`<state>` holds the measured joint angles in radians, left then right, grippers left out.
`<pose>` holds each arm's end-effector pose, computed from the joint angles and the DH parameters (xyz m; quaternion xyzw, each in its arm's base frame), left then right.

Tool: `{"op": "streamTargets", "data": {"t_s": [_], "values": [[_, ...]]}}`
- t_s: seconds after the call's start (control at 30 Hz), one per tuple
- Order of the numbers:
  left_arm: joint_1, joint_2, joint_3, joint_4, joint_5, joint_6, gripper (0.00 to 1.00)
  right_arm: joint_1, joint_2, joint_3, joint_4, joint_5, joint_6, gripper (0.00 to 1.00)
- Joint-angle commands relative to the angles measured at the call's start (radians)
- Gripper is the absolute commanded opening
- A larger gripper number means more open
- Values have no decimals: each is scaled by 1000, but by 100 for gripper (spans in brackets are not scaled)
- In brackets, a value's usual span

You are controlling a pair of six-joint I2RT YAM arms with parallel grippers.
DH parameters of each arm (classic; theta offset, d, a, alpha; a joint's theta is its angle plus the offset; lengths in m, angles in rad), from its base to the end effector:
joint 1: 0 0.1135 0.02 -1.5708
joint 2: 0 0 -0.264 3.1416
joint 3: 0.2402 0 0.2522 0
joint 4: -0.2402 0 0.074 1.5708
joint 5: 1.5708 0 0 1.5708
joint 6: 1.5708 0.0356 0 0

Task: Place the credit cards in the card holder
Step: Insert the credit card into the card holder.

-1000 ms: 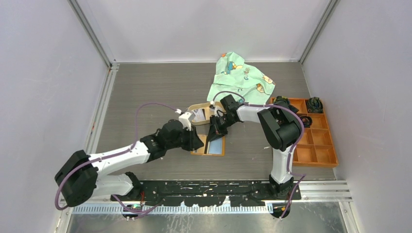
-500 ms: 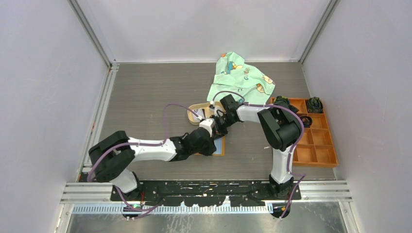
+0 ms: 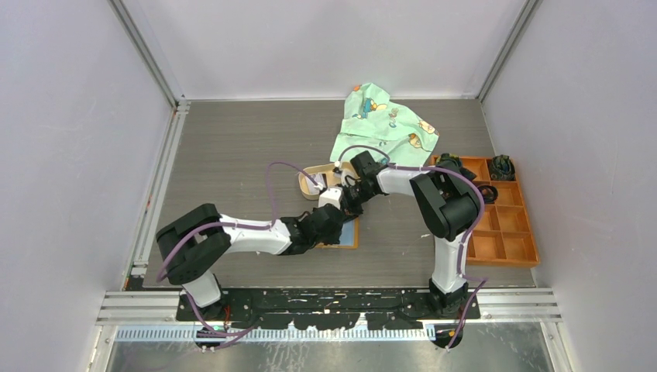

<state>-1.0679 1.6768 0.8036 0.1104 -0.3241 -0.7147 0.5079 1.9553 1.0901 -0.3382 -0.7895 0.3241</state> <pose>0.1686 -0.2829 0.1524 0.0970 0.9045 -0.2086 0.3592 0.3015 0.1967 0.1182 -0.1532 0.8973 0.4140 0.0014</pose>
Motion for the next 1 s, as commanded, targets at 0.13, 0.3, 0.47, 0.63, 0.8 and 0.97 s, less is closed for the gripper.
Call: {"op": "streamTargets", "data": {"t_s": [0.13, 0.3, 0.47, 0.63, 0.8, 0.97], "values": [[-1, -7, 31, -72, -107, 50, 24, 4, 0, 39, -20, 29, -35, 36], [0, -18, 28, -91, -137, 65, 25, 3, -24, 50, -44, 29, -60, 44], [0, -34, 29, -97, -145, 70, 25, -1, -50, 57, -64, 22, -88, 50], [1, -67, 15, -99, -159, 70, 25, -5, -93, 60, -81, 9, -123, 55], [1, -139, -11, -88, -142, 85, 25, -15, -136, 57, -84, -14, -148, 56], [2, -266, -69, -55, -98, 122, 25, -23, -159, 53, -87, -29, -165, 56]]}}
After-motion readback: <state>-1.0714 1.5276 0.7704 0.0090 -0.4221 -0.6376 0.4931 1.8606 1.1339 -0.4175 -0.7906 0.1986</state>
